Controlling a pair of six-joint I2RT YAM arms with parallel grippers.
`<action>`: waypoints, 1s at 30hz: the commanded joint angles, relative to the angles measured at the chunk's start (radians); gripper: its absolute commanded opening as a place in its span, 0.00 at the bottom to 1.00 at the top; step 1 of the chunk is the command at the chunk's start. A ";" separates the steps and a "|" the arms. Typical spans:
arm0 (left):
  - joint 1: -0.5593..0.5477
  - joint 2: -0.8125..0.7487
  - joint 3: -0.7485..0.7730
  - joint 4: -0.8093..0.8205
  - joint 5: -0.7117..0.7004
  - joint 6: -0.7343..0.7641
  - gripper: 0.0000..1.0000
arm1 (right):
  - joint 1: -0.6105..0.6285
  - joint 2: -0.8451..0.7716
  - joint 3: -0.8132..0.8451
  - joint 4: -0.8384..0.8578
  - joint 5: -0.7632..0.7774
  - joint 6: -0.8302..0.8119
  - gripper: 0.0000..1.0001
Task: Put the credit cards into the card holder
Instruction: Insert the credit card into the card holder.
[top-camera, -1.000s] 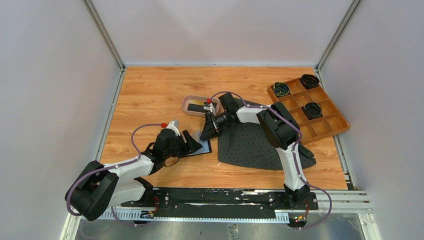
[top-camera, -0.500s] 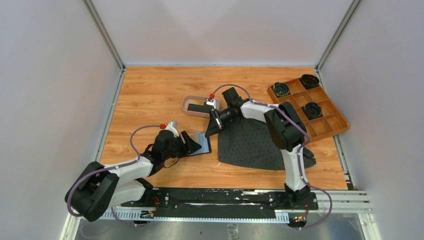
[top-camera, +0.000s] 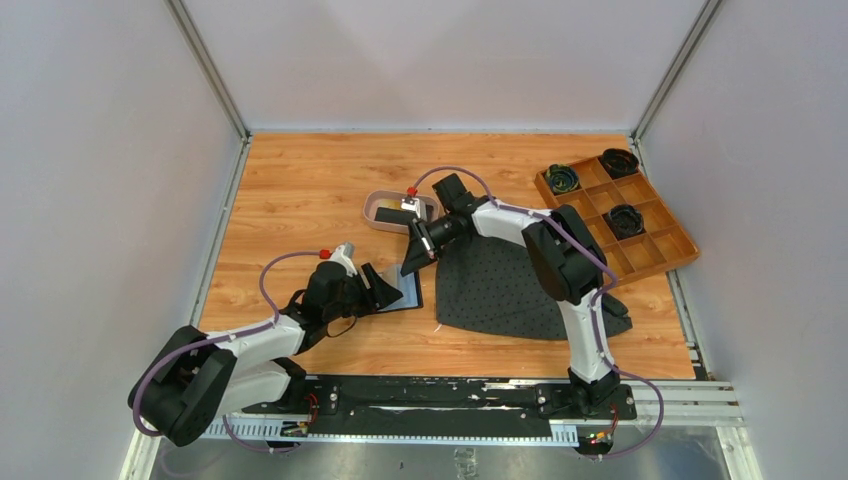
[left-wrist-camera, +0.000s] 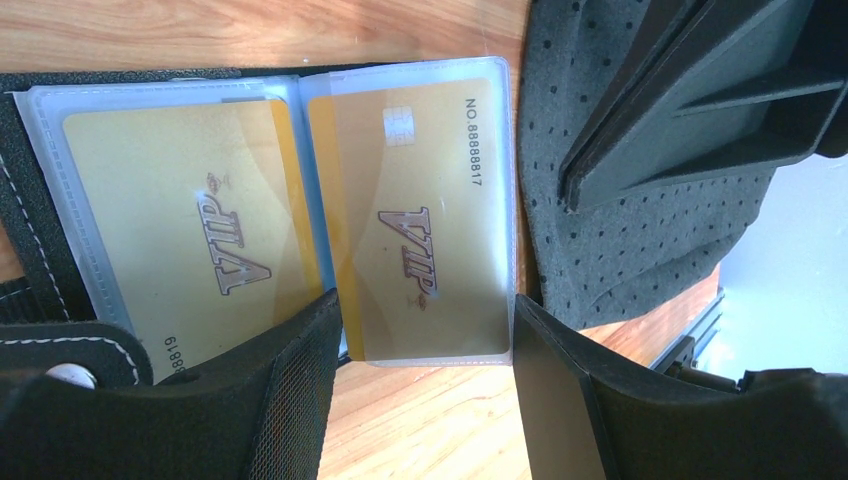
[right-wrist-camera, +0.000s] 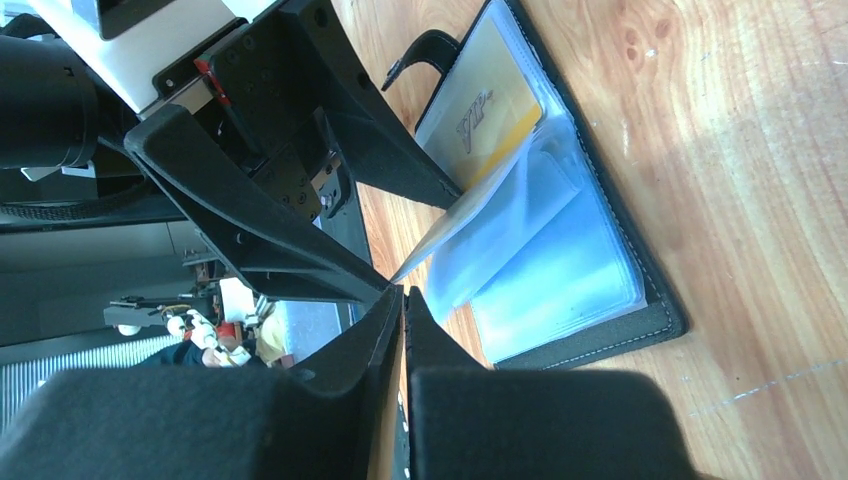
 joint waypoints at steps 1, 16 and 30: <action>0.009 -0.002 -0.006 0.016 0.012 0.001 0.62 | 0.026 0.035 0.030 -0.033 0.022 0.000 0.07; 0.009 -0.003 -0.008 0.024 0.018 -0.004 0.63 | 0.062 0.121 0.126 -0.107 0.128 -0.032 0.07; 0.027 -0.090 -0.042 0.020 0.008 -0.034 0.74 | 0.093 0.156 0.177 -0.117 0.151 -0.026 0.07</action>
